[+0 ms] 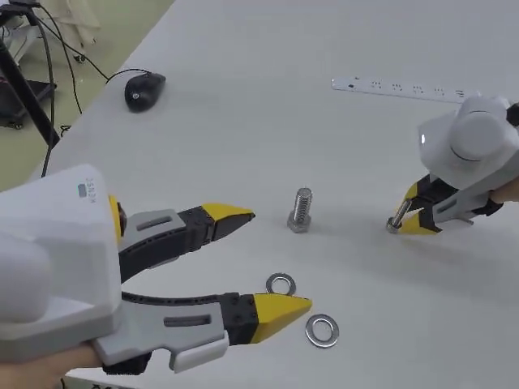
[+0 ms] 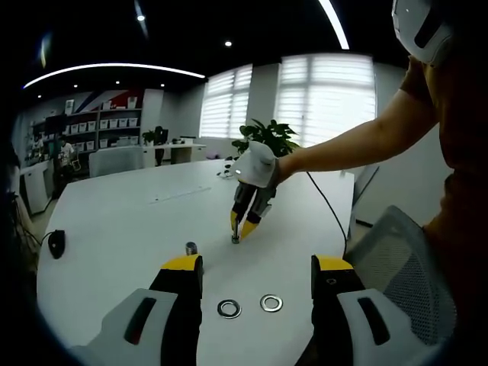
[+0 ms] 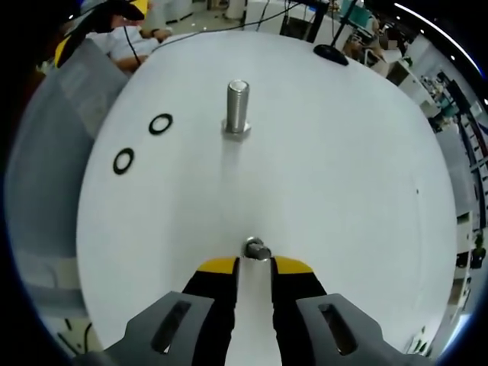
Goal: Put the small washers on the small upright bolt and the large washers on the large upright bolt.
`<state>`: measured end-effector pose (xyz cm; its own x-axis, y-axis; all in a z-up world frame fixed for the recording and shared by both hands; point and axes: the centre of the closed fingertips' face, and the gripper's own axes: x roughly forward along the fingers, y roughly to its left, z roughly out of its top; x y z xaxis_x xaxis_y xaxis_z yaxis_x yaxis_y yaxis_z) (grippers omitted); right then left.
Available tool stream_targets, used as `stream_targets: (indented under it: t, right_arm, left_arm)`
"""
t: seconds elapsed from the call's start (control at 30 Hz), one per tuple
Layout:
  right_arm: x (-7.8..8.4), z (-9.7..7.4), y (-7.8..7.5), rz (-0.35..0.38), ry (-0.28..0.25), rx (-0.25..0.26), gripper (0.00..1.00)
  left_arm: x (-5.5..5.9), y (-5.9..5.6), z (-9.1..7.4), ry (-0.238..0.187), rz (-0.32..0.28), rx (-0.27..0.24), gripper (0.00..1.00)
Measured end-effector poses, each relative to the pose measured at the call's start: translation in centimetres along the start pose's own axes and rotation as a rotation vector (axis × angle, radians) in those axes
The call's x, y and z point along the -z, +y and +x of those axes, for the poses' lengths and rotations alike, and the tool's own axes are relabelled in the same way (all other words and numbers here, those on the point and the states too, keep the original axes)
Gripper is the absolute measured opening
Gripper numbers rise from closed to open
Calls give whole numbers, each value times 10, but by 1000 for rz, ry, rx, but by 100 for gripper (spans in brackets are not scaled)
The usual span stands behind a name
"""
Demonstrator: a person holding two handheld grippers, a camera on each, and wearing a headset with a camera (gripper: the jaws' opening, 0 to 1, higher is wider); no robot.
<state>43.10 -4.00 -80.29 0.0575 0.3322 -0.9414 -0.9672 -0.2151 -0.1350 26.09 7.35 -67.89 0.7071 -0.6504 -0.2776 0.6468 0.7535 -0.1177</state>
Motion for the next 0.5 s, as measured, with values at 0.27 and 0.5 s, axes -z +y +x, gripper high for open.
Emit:
stream_targets:
  t: [0.27, 0.5]
  right_arm:
    - [6, -11, 22, 23, 1, 0, 17]
    - [-8, -12, 65, 4, -17, -59, 17]
  left_arm:
    - [-6, -7, -2, -5, 23, 5, 57]
    - [-3, -12, -6, 8, 42, 5, 57]
